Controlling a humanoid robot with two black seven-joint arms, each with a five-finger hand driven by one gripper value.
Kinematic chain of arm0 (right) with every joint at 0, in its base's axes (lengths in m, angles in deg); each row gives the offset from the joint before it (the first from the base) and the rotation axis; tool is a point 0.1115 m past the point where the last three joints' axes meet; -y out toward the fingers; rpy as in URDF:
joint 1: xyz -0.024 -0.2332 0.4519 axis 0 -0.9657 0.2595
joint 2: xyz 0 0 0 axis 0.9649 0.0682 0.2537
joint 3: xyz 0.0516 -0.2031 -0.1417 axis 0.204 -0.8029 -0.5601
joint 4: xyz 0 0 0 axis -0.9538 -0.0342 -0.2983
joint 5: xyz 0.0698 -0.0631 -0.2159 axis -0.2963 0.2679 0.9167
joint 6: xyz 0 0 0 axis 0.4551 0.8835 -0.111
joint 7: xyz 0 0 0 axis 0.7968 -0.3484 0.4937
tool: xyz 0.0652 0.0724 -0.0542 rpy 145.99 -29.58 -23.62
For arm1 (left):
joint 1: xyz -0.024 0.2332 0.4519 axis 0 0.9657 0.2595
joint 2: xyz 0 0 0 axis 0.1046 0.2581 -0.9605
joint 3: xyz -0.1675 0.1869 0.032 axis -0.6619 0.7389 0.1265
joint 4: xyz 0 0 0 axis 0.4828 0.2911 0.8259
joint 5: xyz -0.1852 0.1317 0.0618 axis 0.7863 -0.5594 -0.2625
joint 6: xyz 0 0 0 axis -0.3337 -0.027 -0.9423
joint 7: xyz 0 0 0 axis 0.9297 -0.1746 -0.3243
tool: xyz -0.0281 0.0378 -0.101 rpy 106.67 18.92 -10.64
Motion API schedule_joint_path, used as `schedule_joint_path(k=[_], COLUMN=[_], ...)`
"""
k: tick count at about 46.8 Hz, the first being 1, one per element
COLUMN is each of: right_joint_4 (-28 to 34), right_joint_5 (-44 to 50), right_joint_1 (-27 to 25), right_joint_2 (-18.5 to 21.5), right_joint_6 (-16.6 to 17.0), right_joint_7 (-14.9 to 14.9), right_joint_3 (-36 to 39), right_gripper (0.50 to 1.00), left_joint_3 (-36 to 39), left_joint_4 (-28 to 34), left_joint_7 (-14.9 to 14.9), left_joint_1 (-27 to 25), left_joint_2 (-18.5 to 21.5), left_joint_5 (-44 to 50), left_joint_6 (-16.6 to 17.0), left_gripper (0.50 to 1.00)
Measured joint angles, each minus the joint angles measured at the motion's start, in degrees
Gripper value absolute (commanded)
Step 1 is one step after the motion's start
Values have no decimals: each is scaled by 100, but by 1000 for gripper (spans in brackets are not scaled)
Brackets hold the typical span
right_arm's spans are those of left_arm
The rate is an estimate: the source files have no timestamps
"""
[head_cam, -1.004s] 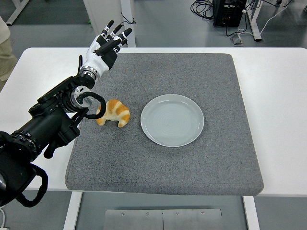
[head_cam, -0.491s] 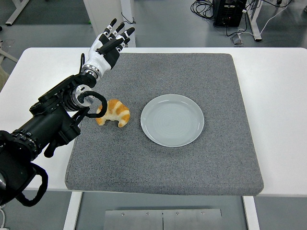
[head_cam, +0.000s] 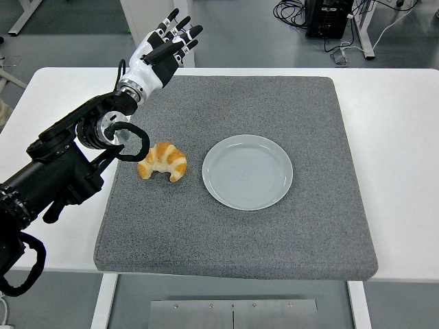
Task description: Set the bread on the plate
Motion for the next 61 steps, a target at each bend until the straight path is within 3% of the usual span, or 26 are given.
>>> schedule_joint_path(k=[9, 24, 31, 41, 52, 61], right_joint_4=[0, 0, 0, 0, 0, 0], right_joint_5=[0, 0, 0, 0, 0, 0], right_joint_1=[2, 3, 2, 3, 1, 1], right_joint_2=[0, 0, 0, 0, 0, 0], right_joint_6=[-1, -4, -2, -4, -1, -3], right_joint_7=[0, 4, 3, 3, 2, 1], right_joint_3=[0, 0, 0, 0, 0, 0], right_gripper=[1000, 1000, 1000, 1000, 1000, 1000], left_joint_3=[478, 917, 1003, 1404, 2049, 2129], left_joint_4=[145, 1379, 1893, 2494, 2671, 3229], left_joint_7=[-5, -26, -36, -33, -23, -76], left_joint_1=[-62, -16, -29, -66, -99, -51], left_joint_2=[442, 1621, 2151, 2653, 3012, 3301], left_joint_5=[-275, -517, -1189, -1704, -2330, -2829], left_joint_6=[21, 44, 53, 55, 71, 72], left_gripper=[981, 983, 983, 981, 981, 981])
